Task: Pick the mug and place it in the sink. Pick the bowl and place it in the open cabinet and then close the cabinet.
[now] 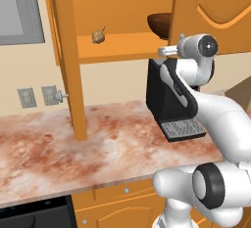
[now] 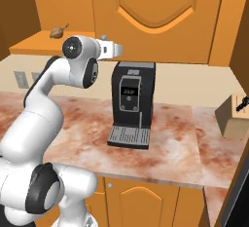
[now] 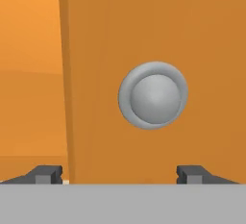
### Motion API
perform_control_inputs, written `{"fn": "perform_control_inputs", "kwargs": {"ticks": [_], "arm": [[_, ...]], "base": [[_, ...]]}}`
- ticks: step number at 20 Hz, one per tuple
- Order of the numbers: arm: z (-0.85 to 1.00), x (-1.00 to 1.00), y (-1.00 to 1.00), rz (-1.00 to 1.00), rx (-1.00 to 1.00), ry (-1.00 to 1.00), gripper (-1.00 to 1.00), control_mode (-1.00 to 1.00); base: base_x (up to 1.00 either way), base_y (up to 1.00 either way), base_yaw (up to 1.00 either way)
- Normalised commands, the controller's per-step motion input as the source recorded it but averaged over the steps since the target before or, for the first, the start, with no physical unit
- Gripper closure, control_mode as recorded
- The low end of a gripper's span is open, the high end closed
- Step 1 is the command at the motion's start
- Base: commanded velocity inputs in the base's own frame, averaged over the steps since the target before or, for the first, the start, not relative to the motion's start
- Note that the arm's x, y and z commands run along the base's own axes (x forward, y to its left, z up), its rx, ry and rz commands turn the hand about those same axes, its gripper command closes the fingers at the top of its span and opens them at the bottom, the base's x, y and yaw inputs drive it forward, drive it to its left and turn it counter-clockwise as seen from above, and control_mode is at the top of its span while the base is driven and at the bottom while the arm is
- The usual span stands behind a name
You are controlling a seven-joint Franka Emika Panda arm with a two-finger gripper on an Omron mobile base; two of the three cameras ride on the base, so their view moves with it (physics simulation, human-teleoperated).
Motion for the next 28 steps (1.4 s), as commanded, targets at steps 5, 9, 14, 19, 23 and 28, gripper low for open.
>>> {"fn": "perform_control_inputs", "kwargs": {"ticks": [5, 9, 14, 19, 23, 28], "arm": [[-0.06, 0.38, 0.0, 0.0, 0.0, -0.01, -1.0, -1.0], [-0.13, 0.29, 0.0, 0.0, 0.0, -0.03, -1.0, -1.0], [-0.18, 0.27, 0.0, 0.0, 0.0, -0.03, -1.0, -1.0], [-0.18, 0.29, 0.0, 0.01, 0.0, -0.01, -1.0, -1.0], [-0.06, 0.07, 0.13, 0.04, 0.0, 0.0, -1.0, -1.0], [0.0, -0.02, 0.25, 0.05, 0.0, 0.01, -1.0, -1.0]], "base": [[0.0, 0.0, 0.0], [0.0, 0.0, 0.0], [0.0, 0.0, 0.0], [0.0, 0.0, 0.0], [0.0, 0.0, 0.0], [0.0, 0.0, 0.0]]}}
